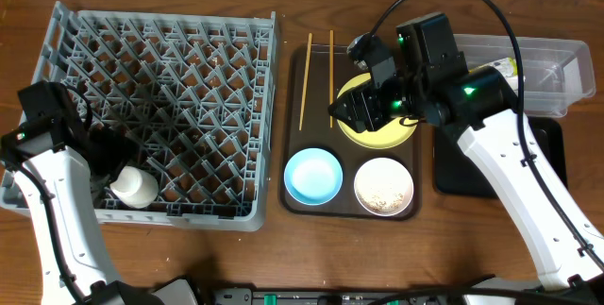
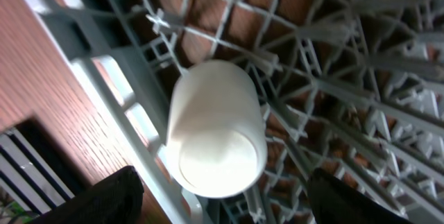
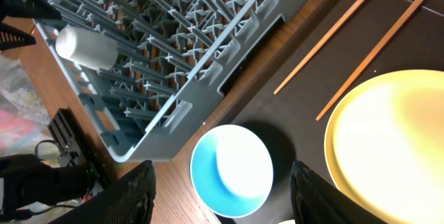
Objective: Sort waste into correct bins and load items into the dishwasher
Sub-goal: 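Lower the white cup into the dish rack with the left gripper and release, then grasp the white bowl of rice with the right gripper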
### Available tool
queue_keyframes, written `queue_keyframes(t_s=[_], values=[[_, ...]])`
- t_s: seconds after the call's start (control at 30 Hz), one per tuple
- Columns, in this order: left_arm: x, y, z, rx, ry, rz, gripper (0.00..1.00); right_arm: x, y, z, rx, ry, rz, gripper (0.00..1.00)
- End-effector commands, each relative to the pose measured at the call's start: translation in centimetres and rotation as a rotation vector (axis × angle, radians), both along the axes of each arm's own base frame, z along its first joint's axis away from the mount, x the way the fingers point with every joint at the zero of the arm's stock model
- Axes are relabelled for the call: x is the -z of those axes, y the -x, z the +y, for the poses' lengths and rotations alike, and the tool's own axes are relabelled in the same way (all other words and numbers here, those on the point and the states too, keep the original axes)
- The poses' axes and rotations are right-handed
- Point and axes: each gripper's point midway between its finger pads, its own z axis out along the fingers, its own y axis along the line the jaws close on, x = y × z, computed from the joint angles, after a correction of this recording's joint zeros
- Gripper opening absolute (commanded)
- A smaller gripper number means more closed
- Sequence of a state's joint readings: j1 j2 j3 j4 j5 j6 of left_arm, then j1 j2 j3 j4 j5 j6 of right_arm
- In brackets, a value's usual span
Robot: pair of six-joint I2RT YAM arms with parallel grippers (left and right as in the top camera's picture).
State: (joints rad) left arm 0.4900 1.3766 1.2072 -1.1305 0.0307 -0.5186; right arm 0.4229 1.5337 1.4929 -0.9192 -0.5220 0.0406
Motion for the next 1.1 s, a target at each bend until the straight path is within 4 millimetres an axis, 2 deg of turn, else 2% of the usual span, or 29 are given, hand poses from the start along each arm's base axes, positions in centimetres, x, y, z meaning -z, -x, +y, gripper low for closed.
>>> queue_keyframes(t_s=[0.0,0.07,0.1,0.2,0.33,0.43,0.73,0.8,0.9,1.07], values=[[-2.8,-1.8,-1.6,0.128,0.054,-0.118,0.80,-0.5,-0.1,0.0,-0.004,-0.002,-0.018,0.60],[-5.0,-3.4,-4.0,0.297,0.104,-0.227,0.80,-0.1,-0.5,-0.5,0.078,0.013,0.019,0.60],[-6.5,-4.2,-5.9,0.422,0.134,-0.301,0.80,0.4,-0.9,-1.2,0.165,0.039,0.053,0.59],[-10.0,-5.1,-10.8,0.698,0.160,-0.443,0.81,2.2,-1.0,-3.1,0.363,0.130,0.135,0.54],[-11.9,-4.3,-15.7,0.934,0.120,-0.507,0.81,4.8,0.7,-4.3,0.460,0.247,0.216,0.49],[-12.2,-3.7,-18.3,1.039,0.111,-0.510,0.81,6.9,2.4,-4.6,0.472,0.323,0.273,0.48],[-11.0,-3.4,-22.0,1.185,0.131,-0.452,0.81,14.3,7.1,-4.9,0.494,0.424,0.428,0.39],[-10.7,-3.4,-22.3,1.195,0.139,-0.441,0.81,15.4,7.6,-4.9,0.520,0.415,0.457,0.37],[-10.3,-3.7,-22.5,1.197,0.145,-0.430,0.81,16.9,8.2,-4.0,0.517,0.373,0.485,0.40],[-10.1,-4.1,-22.5,1.197,0.147,-0.426,0.81,18.4,7.5,-3.5,0.530,0.354,0.471,0.38]])
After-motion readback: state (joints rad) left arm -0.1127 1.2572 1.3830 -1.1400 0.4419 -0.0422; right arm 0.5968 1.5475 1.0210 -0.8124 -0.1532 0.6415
